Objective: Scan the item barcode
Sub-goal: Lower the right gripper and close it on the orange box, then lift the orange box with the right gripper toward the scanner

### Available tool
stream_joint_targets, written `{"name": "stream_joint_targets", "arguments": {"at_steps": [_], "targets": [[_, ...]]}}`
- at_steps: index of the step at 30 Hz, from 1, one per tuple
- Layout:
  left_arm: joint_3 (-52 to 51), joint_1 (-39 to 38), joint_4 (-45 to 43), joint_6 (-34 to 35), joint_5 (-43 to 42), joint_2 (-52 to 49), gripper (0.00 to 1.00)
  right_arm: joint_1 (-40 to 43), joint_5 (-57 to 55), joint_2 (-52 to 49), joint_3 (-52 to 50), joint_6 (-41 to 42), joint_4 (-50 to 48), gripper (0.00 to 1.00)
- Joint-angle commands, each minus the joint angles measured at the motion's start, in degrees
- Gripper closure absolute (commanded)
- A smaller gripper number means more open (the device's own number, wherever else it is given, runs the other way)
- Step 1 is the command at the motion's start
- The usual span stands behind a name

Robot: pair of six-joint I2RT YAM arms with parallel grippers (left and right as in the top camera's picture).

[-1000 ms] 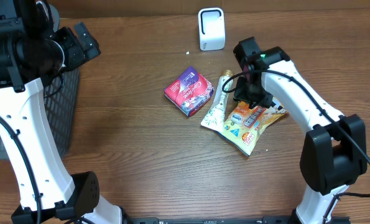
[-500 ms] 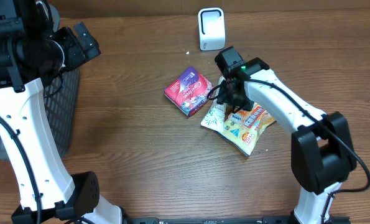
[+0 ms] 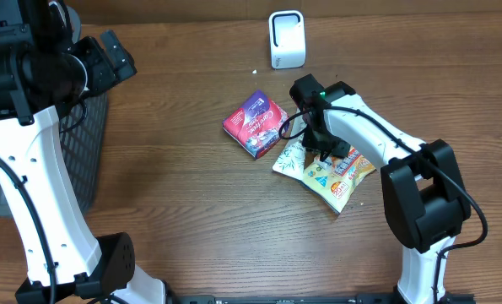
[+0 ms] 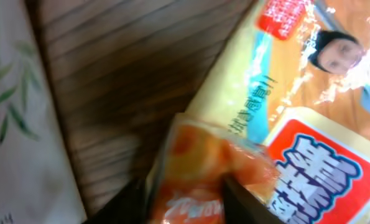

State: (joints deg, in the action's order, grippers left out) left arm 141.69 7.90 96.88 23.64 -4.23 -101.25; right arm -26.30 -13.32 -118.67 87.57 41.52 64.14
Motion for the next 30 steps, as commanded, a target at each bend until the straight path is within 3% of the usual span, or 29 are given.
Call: {"name": "stream_joint_targets", "arguments": {"at_steps": [1, 5, 8, 13, 20, 25, 30], "targets": [[-0.2, 0.0, -0.1, 0.2, 0.3, 0.0, 0.00, 0.2, -0.9, -1.6, -0.3, 0.5, -0.1, 0.69], [-0.2, 0.0, -0.1, 0.2, 0.3, 0.0, 0.00, 0.2, -2.3, -1.6, -0.3, 0.5, 1.2, 0.73], [-0.2, 0.0, -0.1, 0.2, 0.3, 0.0, 0.00, 0.2, -2.2, -1.6, -0.3, 0.5, 1.6, 0.96], [-0.2, 0.0, -0.1, 0.2, 0.3, 0.0, 0.00, 0.2, -0.3, -1.6, 2.1, -0.5, 2.8, 0.96], [-0.2, 0.0, -0.1, 0.2, 0.3, 0.0, 0.00, 0.3, 7.5, -1.6, 15.6, -9.0, 9.2, 0.96], [-0.2, 0.0, -0.1, 0.2, 0.3, 0.0, 0.00, 0.3, 24.4, -1.6, 23.2, -18.1, 7.5, 0.96], [-0.2, 0.0, -0.1, 0.2, 0.3, 0.0, 0.00, 0.1, 40.2, -1.9, 21.8, -21.0, -0.9, 0.96]]}}
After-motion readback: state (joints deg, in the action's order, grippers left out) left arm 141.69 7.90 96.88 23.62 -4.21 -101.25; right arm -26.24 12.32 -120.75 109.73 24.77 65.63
